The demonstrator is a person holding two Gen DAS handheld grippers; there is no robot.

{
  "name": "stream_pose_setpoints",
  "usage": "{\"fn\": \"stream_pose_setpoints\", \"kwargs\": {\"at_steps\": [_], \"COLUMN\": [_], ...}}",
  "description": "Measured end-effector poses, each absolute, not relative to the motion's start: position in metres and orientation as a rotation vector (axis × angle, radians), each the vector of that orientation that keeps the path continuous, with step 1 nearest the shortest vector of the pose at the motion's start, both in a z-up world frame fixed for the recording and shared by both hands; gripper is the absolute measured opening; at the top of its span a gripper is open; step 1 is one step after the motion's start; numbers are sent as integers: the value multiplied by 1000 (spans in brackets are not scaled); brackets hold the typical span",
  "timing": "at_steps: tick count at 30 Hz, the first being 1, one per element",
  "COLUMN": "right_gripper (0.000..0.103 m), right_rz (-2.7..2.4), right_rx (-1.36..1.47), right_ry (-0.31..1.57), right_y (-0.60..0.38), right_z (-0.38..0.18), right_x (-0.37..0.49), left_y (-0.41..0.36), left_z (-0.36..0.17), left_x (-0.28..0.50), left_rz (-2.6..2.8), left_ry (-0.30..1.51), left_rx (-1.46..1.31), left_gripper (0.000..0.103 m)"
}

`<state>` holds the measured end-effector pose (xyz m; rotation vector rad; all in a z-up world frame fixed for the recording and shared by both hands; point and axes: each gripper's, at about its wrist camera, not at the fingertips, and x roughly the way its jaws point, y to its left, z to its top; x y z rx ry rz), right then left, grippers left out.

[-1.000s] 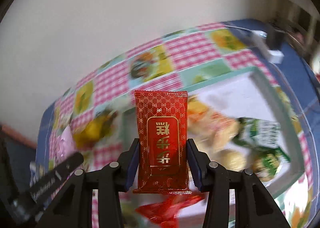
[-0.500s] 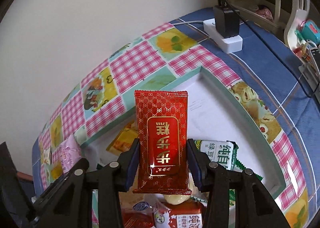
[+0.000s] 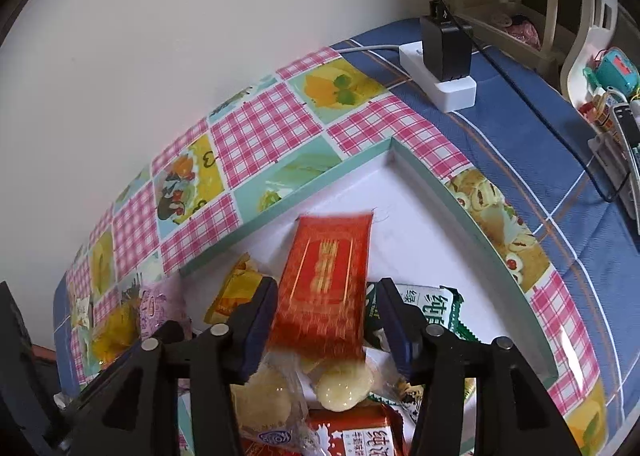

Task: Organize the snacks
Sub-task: 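Carry the pink and red packs over the white tray and open both tools, then move left tool over the white pastry pack while right tool moves over the yellow bread pack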

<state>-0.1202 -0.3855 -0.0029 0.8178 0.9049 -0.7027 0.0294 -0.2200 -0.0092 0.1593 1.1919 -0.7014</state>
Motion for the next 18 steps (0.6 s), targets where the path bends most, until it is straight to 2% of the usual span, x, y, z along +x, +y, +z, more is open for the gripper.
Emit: {"fn": "stream_pose_setpoints", "kwargs": {"at_steps": [4, 8, 11, 13, 15, 18], "right_gripper": [57, 61, 63, 70, 76, 77], "right_rz": [-708, -703, -688, -686, -680, -666], "right_rx": [806, 783, 779, 768, 756, 741], "right_ry": [935, 964, 973, 982, 985, 990], "right_y": [-379, -371, -366, -361, -357, -349], "right_z": [-1, 2, 4, 6, 8, 9], "right_x": [-121, -122, -122, -122, -123, -122], "left_y": [-211, -201, -189, -180, -171, -155], "left_z": [4, 14, 19, 22, 23, 21], "left_x": [29, 27, 28, 30, 32, 35], "left_rz": [-707, -699, -672, -642, -602, -523], "left_ry": [1194, 1185, 1179, 1173, 1163, 1159], "left_rx": [121, 109, 94, 80, 75, 71], "left_gripper": [66, 69, 76, 82, 82, 82]}}
